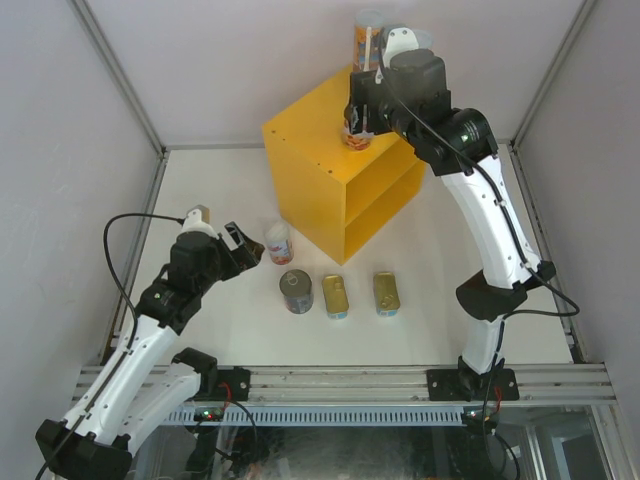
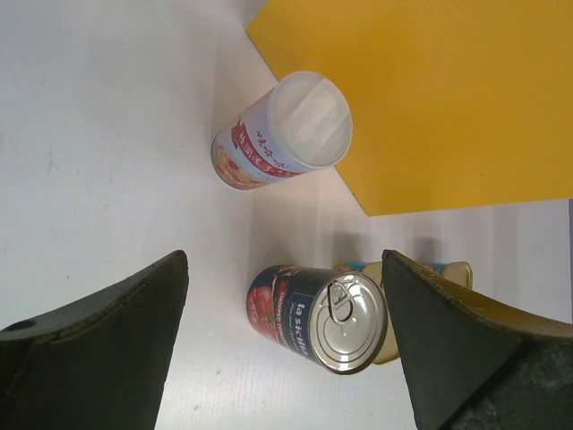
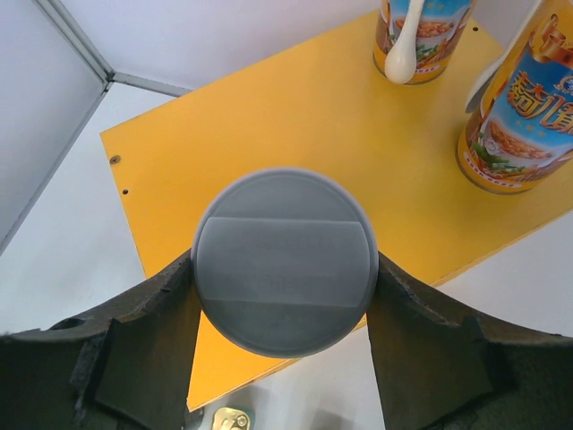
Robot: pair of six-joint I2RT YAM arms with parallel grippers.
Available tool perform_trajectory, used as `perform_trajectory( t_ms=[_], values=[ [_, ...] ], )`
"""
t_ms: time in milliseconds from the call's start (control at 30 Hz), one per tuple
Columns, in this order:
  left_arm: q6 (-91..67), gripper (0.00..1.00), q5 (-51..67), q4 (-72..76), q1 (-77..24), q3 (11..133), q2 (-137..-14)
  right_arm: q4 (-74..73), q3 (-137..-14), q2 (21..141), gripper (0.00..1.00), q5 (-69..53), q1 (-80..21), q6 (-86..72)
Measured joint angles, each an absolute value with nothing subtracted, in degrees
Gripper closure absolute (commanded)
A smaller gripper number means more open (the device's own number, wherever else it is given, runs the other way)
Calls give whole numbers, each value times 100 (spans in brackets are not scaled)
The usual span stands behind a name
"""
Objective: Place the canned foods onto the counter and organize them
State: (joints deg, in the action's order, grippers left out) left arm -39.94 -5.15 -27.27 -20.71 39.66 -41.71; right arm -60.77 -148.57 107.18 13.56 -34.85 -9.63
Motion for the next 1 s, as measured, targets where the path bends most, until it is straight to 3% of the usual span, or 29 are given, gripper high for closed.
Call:
perform_trajectory(
  t_ms=[200,367,800,1000],
  values=[
    [-3999,8,-506,-2709,-2071,3966,-4246,-5951,-14859,10781,58,1332,-3483,-961],
    [-4005,8,-447,-2703,-2071,3966,-4292,-5887,-14868,10822,48,1291,-3457,-961],
    [-4012,8,-427,-2609,-2071,3966,-4320,-5640,-14868,10956,32,1221,-3420,-961],
    [-4012,8,-427,-2617,-2071,3979,-4320,-5535,-14868,11026,30,1151,-3420,-961]
  ],
)
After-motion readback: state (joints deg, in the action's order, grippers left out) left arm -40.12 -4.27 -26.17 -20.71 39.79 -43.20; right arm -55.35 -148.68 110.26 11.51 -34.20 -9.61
